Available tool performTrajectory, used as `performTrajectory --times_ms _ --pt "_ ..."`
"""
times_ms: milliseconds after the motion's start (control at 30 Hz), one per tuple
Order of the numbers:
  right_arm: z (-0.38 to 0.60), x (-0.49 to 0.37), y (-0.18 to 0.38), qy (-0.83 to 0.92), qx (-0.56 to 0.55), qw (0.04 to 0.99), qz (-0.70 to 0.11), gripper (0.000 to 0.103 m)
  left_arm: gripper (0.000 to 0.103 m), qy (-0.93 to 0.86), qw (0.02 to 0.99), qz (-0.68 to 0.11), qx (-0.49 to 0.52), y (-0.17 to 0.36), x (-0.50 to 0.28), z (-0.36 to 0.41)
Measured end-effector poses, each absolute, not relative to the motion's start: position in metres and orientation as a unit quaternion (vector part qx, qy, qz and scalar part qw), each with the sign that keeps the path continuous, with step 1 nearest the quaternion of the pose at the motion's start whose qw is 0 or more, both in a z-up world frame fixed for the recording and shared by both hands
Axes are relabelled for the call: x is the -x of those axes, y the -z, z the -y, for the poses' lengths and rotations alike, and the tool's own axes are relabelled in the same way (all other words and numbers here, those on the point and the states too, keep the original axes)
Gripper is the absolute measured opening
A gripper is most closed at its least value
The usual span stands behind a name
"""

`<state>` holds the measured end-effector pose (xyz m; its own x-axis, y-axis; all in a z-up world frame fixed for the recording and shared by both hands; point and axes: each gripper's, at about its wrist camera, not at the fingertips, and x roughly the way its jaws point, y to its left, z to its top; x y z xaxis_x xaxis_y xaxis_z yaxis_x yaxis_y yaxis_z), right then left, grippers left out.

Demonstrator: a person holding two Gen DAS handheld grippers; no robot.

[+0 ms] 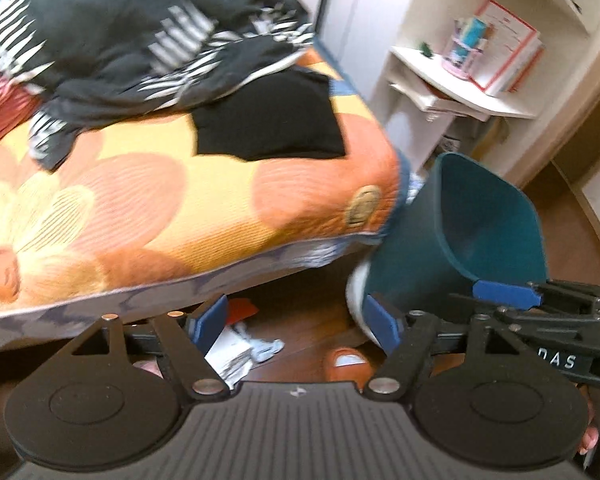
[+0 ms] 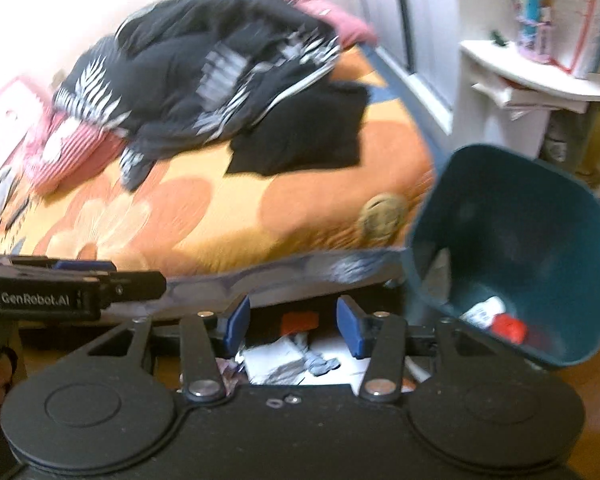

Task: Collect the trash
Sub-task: 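Move both tools back down to the trash under the bed, then grasp the Christmas-print bag with the left tool while the right tool grasps the red packet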

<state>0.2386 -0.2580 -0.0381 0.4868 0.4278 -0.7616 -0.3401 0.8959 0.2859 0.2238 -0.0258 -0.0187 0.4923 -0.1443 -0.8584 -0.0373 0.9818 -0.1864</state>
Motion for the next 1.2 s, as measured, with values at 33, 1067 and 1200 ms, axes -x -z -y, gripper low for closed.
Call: performTrajectory --times_ms 33,1067,1200 --pt "0.249 -0.238 0.043 -0.229 -0.044 0.857 -0.460 0.049 0.081 0.022 0.859 -0.504 0.093 0.024 -0.220 0.017" --pt "0.039 -0.218 0.332 -0.415 0.186 0.639 -0.620 0.049 0.083 -0.051 0.692 -0.713 0.102 0.343 -0.221 -0.165" --pt "0.029 -0.216 0.369 -0.436 0.222 0.612 -0.621 0.049 0.083 -0.013 0.680 -0.732 0.045 0.380 -0.220 -0.164"
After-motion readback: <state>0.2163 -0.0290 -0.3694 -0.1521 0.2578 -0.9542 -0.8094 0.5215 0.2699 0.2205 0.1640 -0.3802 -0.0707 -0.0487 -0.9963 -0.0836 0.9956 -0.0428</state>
